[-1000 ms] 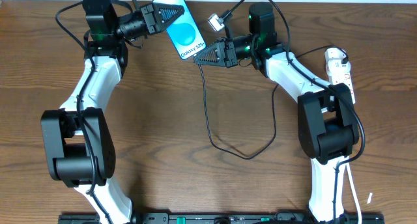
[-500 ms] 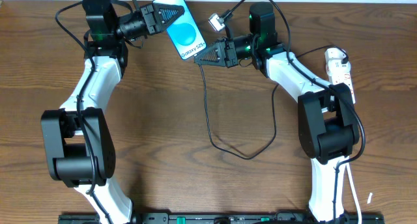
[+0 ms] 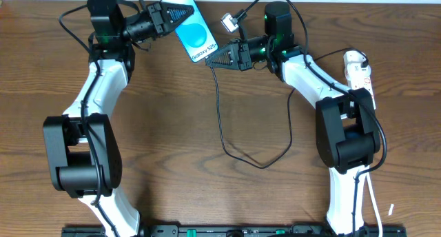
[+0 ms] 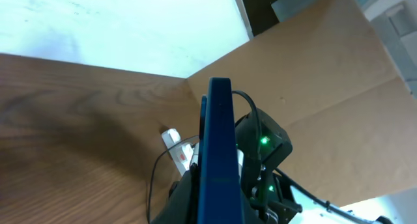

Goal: Plug charger to phone and switch on socket

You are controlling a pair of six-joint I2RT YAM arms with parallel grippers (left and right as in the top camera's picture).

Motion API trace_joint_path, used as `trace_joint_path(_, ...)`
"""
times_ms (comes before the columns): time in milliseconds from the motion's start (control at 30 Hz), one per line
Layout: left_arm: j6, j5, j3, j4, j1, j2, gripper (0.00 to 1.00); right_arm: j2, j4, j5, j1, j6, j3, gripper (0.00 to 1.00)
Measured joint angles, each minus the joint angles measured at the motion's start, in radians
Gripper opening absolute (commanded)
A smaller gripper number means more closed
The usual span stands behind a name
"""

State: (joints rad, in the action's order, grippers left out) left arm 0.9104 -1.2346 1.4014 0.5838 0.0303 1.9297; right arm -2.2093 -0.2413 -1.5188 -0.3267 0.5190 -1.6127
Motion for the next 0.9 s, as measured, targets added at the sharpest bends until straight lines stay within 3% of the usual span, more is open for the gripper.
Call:
trace_joint_path(567,0.062,0.007,0.0,-0.001,0.032,0.0,0.08,0.004,0.014,0.031,0.005,-0.005,0.0,0.01)
trace_joint_path(900,0.09,0.006,0.0,-0.001,0.068,0.0,0.07,0.004,0.346,0.257,0.005,-0.111,-0.003,0.01)
